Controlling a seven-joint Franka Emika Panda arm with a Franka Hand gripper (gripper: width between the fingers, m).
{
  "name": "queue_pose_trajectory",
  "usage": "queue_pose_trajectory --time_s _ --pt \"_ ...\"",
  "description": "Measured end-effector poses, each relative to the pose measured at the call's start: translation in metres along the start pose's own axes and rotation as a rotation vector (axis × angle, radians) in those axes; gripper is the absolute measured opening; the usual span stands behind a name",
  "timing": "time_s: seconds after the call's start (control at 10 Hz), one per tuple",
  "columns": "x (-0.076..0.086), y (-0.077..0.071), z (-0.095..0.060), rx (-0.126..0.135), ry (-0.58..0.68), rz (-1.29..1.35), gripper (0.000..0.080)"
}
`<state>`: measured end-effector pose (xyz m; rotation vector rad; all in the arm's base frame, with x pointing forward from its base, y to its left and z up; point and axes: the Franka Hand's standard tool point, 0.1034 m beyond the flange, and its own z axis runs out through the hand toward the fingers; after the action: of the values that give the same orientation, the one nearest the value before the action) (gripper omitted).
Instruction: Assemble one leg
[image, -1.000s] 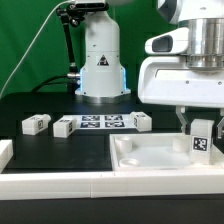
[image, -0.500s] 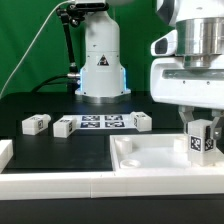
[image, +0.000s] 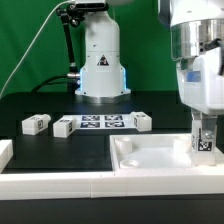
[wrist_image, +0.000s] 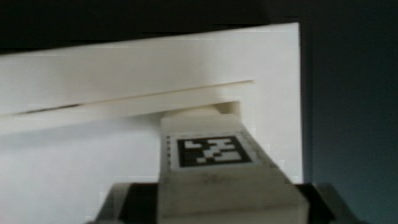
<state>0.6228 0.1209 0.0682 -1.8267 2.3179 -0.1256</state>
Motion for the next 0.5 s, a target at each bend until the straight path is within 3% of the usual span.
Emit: queue_pose_trajectory --time_s 0.5 --pt "0.0063 -0.0011 -0.0001 -0.003 0.005 0.222 0.0297"
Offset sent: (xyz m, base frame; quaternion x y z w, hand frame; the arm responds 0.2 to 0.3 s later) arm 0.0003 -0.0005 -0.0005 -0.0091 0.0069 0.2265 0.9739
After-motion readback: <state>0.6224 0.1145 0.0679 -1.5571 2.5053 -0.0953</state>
